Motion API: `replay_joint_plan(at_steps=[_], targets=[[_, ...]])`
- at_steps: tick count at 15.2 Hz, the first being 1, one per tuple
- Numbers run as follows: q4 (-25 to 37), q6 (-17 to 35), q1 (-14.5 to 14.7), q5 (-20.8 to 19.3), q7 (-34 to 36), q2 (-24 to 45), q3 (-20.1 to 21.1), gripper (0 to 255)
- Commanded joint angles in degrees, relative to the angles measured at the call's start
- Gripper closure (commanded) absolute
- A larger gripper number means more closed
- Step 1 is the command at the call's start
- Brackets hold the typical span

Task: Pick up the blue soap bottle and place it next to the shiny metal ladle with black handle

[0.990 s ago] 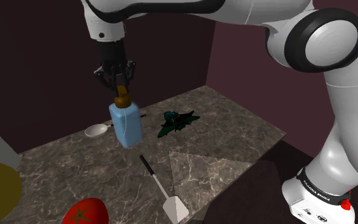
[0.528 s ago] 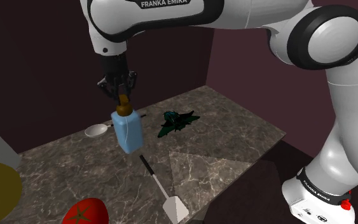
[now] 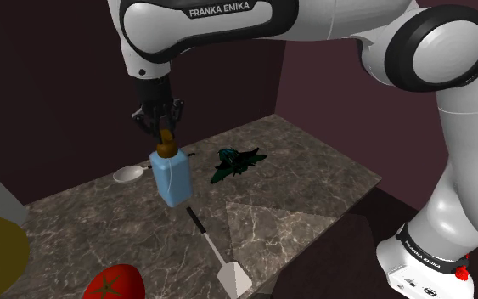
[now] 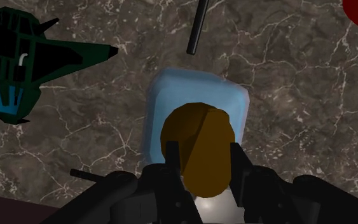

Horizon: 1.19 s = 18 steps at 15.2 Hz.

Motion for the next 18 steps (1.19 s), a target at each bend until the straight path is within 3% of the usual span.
replay_joint_plan(at_steps=[1,2,7,11,18], targets=[[0.00,0.01,0.00,0.00,0.00,-0.03,0.00,255],[0.00,0.01,0.00,0.00,0.00,-0.03,0.00,0],[-0.02,0.02,0.00,0.00,0.00,-0.04,0.01,0],[11.03,-8.75,1.38,-0.34,-0.35,2.13,-0.13,0],[11.03,-8.76,1.38,-0.34,-0.35,2.13,-0.13,0]])
